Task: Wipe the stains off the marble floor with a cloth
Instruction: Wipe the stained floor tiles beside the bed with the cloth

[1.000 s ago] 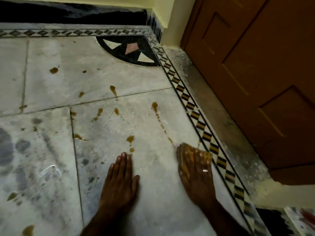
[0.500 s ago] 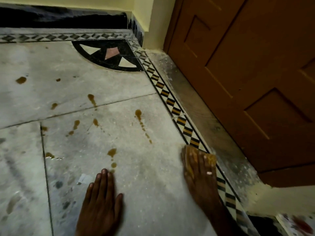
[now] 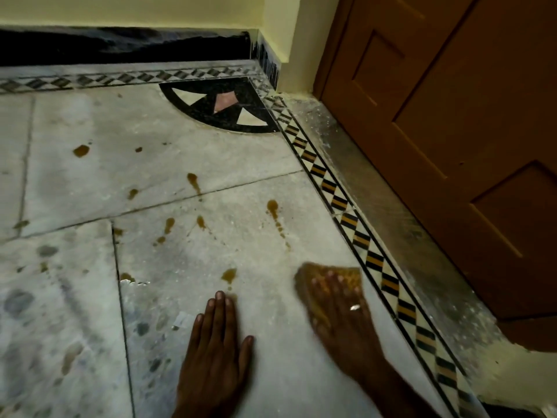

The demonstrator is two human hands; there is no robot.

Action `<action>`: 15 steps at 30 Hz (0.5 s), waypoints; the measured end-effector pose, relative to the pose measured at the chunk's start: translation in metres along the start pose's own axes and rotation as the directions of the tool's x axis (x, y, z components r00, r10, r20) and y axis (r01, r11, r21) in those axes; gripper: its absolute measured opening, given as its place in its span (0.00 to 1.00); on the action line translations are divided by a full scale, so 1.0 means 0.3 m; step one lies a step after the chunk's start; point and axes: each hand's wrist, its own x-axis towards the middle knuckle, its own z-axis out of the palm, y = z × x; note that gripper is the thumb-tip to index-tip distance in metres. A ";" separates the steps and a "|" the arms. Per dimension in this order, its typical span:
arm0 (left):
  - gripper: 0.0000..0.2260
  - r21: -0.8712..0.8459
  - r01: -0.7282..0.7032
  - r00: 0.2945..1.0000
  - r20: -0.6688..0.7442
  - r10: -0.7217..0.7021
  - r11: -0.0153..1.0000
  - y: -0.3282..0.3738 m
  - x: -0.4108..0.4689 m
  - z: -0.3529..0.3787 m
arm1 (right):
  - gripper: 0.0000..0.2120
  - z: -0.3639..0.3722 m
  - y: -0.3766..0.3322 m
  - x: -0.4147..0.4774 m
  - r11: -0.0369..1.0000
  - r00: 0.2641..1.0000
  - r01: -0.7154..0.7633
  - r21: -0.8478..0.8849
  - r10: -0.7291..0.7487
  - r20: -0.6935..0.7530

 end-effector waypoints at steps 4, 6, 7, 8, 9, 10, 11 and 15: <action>0.34 -0.030 0.017 0.999 0.031 -0.016 0.999 -0.013 0.077 0.012 | 0.33 0.037 0.023 0.283 0.978 0.967 -0.206 0.023 0.201 0.155; 0.34 -0.030 0.012 1.000 0.018 -0.011 0.999 -0.011 0.086 0.018 | 0.35 0.055 -0.064 0.357 0.987 0.975 -0.157 0.028 0.150 0.163; 0.35 -0.029 0.011 1.000 0.016 -0.011 1.000 -0.013 0.089 0.020 | 0.35 0.062 -0.115 0.353 0.995 0.984 -0.095 0.027 0.090 0.153; 0.35 -0.032 0.014 1.000 0.016 -0.013 0.999 -0.016 0.092 0.021 | 0.36 0.063 -0.158 0.318 1.000 0.988 -0.012 0.019 0.009 0.151; 0.35 -0.035 0.021 1.000 0.012 -0.021 0.999 -0.026 0.101 0.016 | 0.36 0.061 -0.184 0.273 0.997 0.984 0.072 0.023 -0.075 0.161; 0.36 -0.034 0.029 1.000 0.010 -0.029 0.999 -0.036 0.112 0.014 | 0.36 0.057 -0.183 0.229 0.991 0.980 0.128 0.034 -0.132 0.151; 0.36 -0.032 0.033 0.999 0.009 -0.033 0.999 -0.044 0.122 0.012 | 0.35 0.056 -0.158 0.201 0.988 0.979 0.150 0.038 -0.154 0.132; 0.38 -0.052 0.043 0.999 0.001 -0.043 0.998 -0.050 0.134 0.004 | 0.32 0.064 -0.003 0.362 0.992 0.987 -0.126 0.011 0.124 0.104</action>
